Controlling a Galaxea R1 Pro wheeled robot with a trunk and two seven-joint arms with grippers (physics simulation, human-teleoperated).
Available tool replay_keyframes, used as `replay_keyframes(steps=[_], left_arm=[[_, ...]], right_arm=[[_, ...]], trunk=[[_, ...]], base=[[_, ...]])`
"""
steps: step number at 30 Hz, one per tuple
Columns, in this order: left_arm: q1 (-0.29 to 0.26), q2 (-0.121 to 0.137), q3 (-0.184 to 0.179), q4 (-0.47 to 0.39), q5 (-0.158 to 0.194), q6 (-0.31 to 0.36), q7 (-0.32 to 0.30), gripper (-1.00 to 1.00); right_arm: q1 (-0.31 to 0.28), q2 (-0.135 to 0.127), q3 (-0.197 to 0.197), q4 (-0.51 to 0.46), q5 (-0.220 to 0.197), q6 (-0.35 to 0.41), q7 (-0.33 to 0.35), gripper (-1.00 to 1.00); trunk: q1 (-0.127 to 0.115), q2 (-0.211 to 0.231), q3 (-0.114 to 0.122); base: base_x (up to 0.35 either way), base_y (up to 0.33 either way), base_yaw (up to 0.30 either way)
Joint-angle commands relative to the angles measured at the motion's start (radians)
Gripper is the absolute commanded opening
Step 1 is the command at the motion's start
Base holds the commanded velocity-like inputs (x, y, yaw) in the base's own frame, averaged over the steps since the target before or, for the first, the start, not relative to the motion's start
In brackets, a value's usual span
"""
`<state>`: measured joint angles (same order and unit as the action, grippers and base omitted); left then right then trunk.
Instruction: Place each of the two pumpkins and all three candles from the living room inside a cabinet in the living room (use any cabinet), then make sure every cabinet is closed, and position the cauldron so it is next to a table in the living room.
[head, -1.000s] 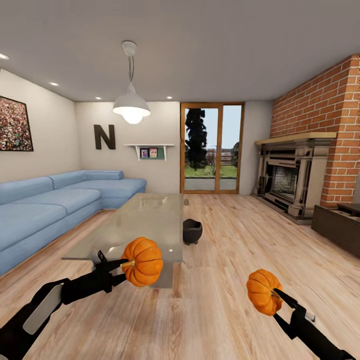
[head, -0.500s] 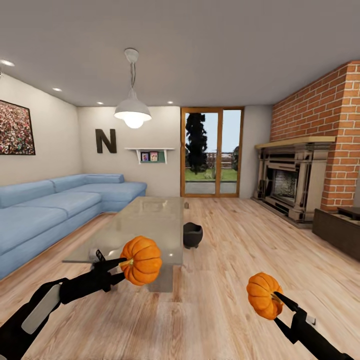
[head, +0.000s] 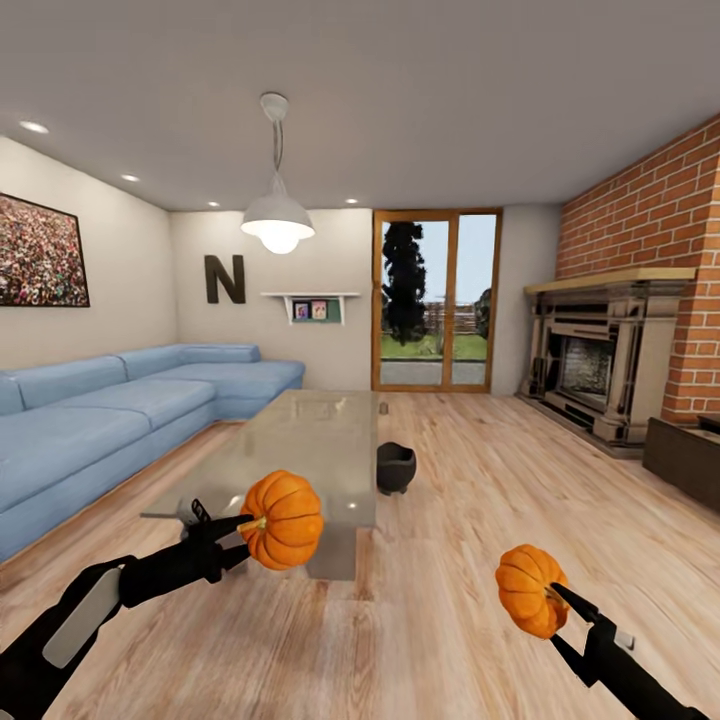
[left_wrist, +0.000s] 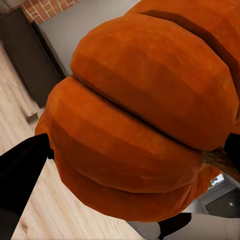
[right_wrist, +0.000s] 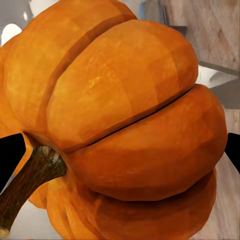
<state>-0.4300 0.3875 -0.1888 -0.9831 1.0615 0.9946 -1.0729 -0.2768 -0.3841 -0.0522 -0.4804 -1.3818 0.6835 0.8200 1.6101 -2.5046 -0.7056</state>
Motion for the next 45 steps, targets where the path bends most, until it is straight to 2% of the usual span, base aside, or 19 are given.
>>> replay_keyframes(steps=[1,5,22,39,45], left_arm=[[-0.001,0.001,-0.003,-0.001,0.002,0.003,-0.001,-1.00],[-0.001,0.001,-0.002,-0.002,0.002,0.003,-0.001,-1.00],[-0.001,0.001,-0.003,-0.002,0.003,0.003,-0.001,-1.00],[-0.001,0.001,-0.003,-0.002,0.003,0.003,-0.001,-1.00],[-0.001,0.002,-0.002,-0.002,0.003,0.003,-0.001,-1.00]], right_arm=[[-0.001,-0.001,-0.002,0.000,-0.003,-0.016,0.003,-1.00],[0.000,-0.001,-0.004,0.000,-0.008,-0.042,0.010,-1.00],[0.000,-0.001,-0.003,0.000,-0.005,-0.039,-0.001,-1.00],[0.000,-0.001,-0.002,0.002,-0.003,-0.039,-0.001,-1.00],[0.000,-0.001,-0.003,0.002,-0.004,-0.039,0.000,-1.00]], trunk=[[-0.001,0.000,0.001],[-0.002,0.001,0.010],[-0.010,0.005,0.051],[-0.075,0.124,0.104],[-0.098,0.166,0.116]], base=[[0.000,0.000,0.064],[0.000,0.000,0.063],[0.000,0.000,0.039],[0.000,0.000,0.001],[0.000,0.000,0.116]])
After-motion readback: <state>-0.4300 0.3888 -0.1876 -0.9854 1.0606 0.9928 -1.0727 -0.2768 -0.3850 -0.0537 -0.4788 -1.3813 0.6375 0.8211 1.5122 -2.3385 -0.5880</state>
